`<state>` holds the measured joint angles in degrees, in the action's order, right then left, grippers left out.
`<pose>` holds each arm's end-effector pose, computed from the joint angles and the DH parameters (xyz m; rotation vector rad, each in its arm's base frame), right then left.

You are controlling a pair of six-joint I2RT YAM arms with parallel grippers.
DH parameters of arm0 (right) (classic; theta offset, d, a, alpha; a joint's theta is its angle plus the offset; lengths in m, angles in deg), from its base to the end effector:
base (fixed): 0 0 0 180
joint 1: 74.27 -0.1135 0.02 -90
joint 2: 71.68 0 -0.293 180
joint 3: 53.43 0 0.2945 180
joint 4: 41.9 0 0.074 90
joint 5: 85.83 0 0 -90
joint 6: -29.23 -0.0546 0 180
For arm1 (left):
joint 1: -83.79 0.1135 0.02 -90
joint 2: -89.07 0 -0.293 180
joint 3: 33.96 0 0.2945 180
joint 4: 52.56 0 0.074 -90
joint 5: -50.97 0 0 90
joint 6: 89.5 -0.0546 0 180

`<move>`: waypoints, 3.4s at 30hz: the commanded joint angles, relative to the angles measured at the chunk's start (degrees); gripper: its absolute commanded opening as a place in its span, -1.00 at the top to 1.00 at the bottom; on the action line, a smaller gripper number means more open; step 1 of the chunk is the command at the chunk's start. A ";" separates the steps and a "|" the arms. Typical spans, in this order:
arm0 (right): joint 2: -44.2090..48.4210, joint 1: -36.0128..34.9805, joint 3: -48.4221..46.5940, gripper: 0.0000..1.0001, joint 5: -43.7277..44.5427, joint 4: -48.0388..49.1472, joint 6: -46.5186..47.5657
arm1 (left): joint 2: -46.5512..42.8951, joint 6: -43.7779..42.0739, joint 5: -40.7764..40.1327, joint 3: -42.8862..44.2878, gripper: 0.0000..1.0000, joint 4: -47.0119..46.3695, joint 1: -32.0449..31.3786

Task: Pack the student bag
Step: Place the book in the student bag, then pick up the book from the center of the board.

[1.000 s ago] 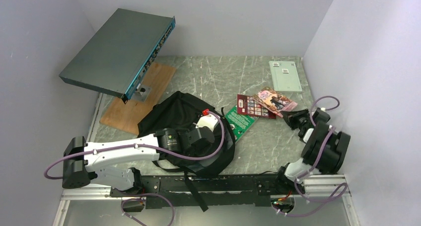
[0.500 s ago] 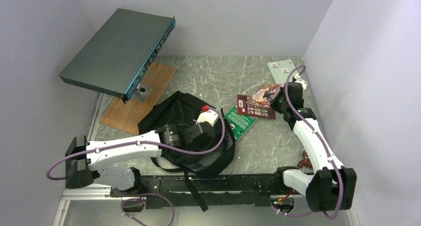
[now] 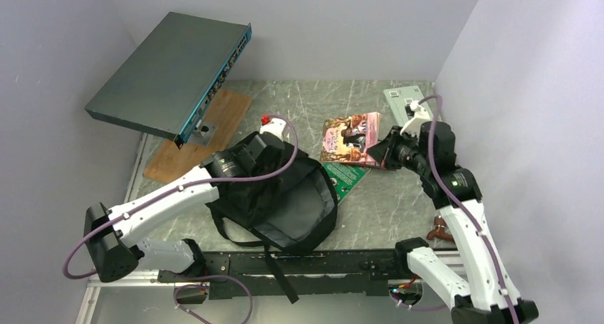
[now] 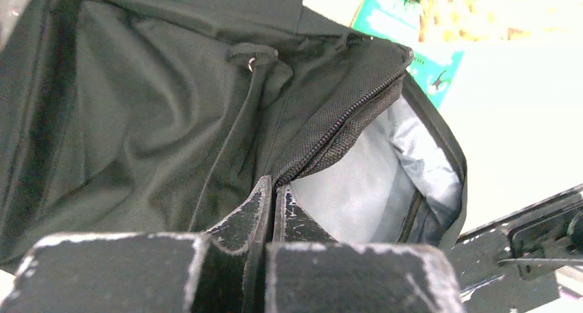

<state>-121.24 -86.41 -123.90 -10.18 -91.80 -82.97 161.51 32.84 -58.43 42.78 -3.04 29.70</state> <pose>0.2084 0.0587 0.3801 0.0292 2.1198 0.6220 0.1987 -0.2434 0.3258 0.2781 2.3161 -0.3665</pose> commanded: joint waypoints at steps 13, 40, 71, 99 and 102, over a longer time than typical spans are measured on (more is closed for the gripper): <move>7.75 0.02 -6.93 1.00 -12.59 -23.16 -8.80 | -8.36 -4.47 -7.55 9.14 1.00 -9.39 2.07; 0.87 -6.02 29.21 1.00 -16.84 43.24 -49.02 | -5.48 -0.21 11.98 13.58 1.00 -16.08 2.04; -40.73 -34.52 23.91 0.82 10.14 75.96 -45.27 | -2.03 3.37 17.14 13.74 1.00 -16.83 1.87; 6.18 -26.89 15.86 -0.98 46.33 9.44 -1.68 | -13.37 4.14 2.10 -4.56 1.00 -4.91 3.72; -0.50 -8.93 13.89 -0.98 31.03 9.67 -3.54 | -15.10 5.59 2.48 -6.47 1.00 -4.83 3.67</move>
<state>-114.35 -111.74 -107.31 26.91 -78.78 -86.82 149.73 36.20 -55.11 37.80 -8.46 33.11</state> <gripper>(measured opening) 0.987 0.020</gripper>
